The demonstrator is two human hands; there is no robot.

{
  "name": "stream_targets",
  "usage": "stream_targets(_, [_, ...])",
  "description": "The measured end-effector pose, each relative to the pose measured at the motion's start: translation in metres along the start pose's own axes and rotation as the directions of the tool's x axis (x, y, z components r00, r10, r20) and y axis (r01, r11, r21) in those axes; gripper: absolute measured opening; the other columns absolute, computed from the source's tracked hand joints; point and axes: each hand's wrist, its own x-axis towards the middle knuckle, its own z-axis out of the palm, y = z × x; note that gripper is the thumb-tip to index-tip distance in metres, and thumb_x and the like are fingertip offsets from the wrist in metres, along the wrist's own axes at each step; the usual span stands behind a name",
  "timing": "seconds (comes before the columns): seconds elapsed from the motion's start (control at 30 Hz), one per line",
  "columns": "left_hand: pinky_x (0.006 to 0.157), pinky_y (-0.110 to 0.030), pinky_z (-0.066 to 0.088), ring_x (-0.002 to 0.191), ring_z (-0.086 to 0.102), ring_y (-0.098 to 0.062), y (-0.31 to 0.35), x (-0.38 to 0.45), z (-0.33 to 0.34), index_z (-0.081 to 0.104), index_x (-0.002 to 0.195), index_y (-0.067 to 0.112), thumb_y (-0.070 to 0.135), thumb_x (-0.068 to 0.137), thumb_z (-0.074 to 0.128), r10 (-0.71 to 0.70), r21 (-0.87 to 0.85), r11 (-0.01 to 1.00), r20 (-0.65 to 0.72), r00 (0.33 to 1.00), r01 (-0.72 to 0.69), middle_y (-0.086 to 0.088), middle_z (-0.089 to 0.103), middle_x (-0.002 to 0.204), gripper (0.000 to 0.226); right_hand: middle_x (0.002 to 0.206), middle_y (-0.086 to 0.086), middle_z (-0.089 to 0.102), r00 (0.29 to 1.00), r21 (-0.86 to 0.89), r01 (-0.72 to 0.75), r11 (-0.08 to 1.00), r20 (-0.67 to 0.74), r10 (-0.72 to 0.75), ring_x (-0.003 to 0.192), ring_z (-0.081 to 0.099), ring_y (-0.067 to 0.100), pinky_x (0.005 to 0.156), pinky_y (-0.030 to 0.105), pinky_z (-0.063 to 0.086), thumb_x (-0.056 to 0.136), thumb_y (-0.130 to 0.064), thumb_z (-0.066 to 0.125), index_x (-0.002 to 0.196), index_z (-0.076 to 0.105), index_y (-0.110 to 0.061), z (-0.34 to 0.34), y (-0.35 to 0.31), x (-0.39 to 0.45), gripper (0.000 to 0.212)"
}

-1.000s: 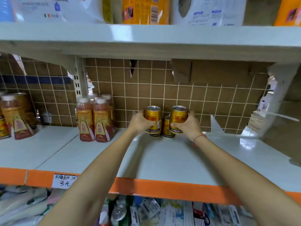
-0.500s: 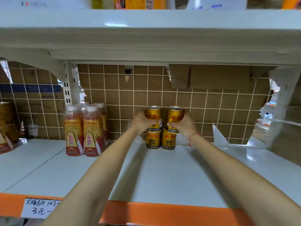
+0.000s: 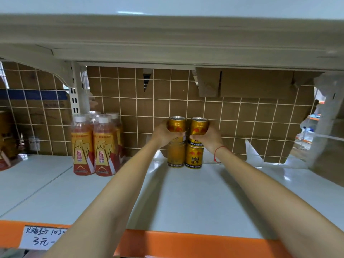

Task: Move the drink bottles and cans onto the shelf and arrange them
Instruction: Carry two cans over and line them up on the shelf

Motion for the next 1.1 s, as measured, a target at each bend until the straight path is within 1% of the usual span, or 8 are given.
stream_targets(0.23, [0.085, -0.026, 0.041, 0.115, 0.057, -0.025, -0.002, 0.005, 0.004, 0.051, 0.129, 0.013, 0.031, 0.079, 0.076, 0.003, 0.032, 0.999, 0.002, 1.000, -0.003, -0.009, 0.059, 0.128, 0.059, 0.115, 0.009, 0.064, 1.000, -0.014, 0.023, 1.000, 0.020, -0.023, 0.103, 0.061, 0.025, 0.082, 0.031, 0.046, 0.073, -0.027, 0.079, 0.121, 0.054, -0.011, 0.000, 0.001, 0.005, 0.056])
stream_targets(0.43, [0.085, -0.029, 0.045, 0.108, 0.061, -0.024, -0.007, 0.014, 0.010, 0.056, 0.122, 0.017, 0.039, 0.076, 0.077, -0.019, 0.057, 0.998, -0.020, 1.000, 0.020, -0.007, 0.064, 0.120, 0.056, 0.113, 0.009, 0.065, 0.999, -0.029, 0.029, 0.999, 0.023, -0.028, 0.102, 0.062, 0.026, 0.086, 0.037, 0.050, 0.072, -0.030, 0.079, 0.119, 0.055, -0.011, 0.002, 0.004, 0.011, 0.055])
stream_targets(0.63, [0.086, -0.028, 0.044, 0.112, 0.059, -0.025, -0.008, 0.012, 0.010, 0.053, 0.126, 0.015, 0.034, 0.078, 0.076, -0.015, -0.013, 1.000, -0.004, 1.000, 0.015, -0.008, 0.062, 0.123, 0.056, 0.117, 0.008, 0.062, 0.997, -0.013, 0.037, 0.999, 0.063, -0.036, 0.105, 0.062, 0.025, 0.089, 0.042, 0.051, 0.068, -0.035, 0.081, 0.123, 0.050, -0.014, 0.003, 0.014, 0.020, 0.067])
stream_targets(0.7, [0.090, -0.031, 0.046, 0.112, 0.059, -0.024, -0.010, 0.009, 0.009, 0.053, 0.124, 0.018, 0.032, 0.077, 0.078, -0.017, -0.048, 0.999, 0.051, 0.999, 0.019, -0.007, 0.062, 0.123, 0.054, 0.118, 0.009, 0.062, 0.995, -0.019, 0.036, 0.999, 0.096, -0.034, 0.108, 0.061, 0.025, 0.091, 0.042, 0.050, 0.069, -0.030, 0.082, 0.124, 0.050, -0.013, 0.001, 0.011, 0.019, 0.066])
stream_targets(0.77, [0.094, -0.037, 0.049, 0.112, 0.060, -0.025, -0.016, 0.007, 0.009, 0.053, 0.120, 0.020, 0.023, 0.075, 0.080, -0.028, -0.081, 0.996, 0.094, 0.995, 0.036, -0.008, 0.062, 0.121, 0.053, 0.120, 0.010, 0.061, 0.992, -0.006, 0.028, 1.000, 0.120, -0.027, 0.109, 0.059, 0.026, 0.093, 0.041, 0.048, 0.072, -0.018, 0.080, 0.124, 0.050, -0.011, -0.003, 0.005, 0.014, 0.060])
stream_targets(0.9, [0.095, -0.051, 0.049, 0.113, 0.059, -0.031, -0.027, 0.005, 0.010, 0.048, 0.112, 0.023, 0.008, 0.072, 0.080, -0.055, -0.126, 0.990, 0.102, 0.993, 0.068, -0.013, 0.061, 0.122, 0.053, 0.124, 0.013, 0.059, 0.994, 0.046, 0.021, 0.999, 0.109, -0.025, 0.113, 0.057, 0.028, 0.093, 0.037, 0.046, 0.075, -0.008, 0.076, 0.126, 0.046, -0.007, -0.006, 0.003, 0.010, 0.060])
stream_targets(1.03, [0.097, -0.051, 0.047, 0.115, 0.057, -0.032, -0.027, 0.001, 0.011, 0.046, 0.103, 0.027, 0.003, 0.073, 0.079, -0.035, -0.174, 0.984, 0.079, 0.996, 0.048, -0.015, 0.060, 0.123, 0.050, 0.128, 0.013, 0.056, 0.988, 0.083, 0.017, 0.996, 0.154, -0.030, 0.117, 0.055, 0.029, 0.093, 0.038, 0.046, 0.072, -0.006, 0.078, 0.130, 0.041, -0.008, -0.008, 0.009, 0.009, 0.070])
stream_targets(1.1, [0.097, -0.051, 0.047, 0.116, 0.057, -0.032, -0.028, 0.000, 0.011, 0.046, 0.108, 0.024, 0.004, 0.073, 0.079, -0.037, -0.179, 0.983, 0.074, 0.997, 0.050, -0.015, 0.059, 0.125, 0.052, 0.127, 0.013, 0.056, 0.983, 0.059, 0.017, 0.998, 0.182, -0.027, 0.116, 0.055, 0.029, 0.090, 0.035, 0.045, 0.072, -0.005, 0.078, 0.127, 0.042, -0.009, -0.006, 0.011, 0.007, 0.066])
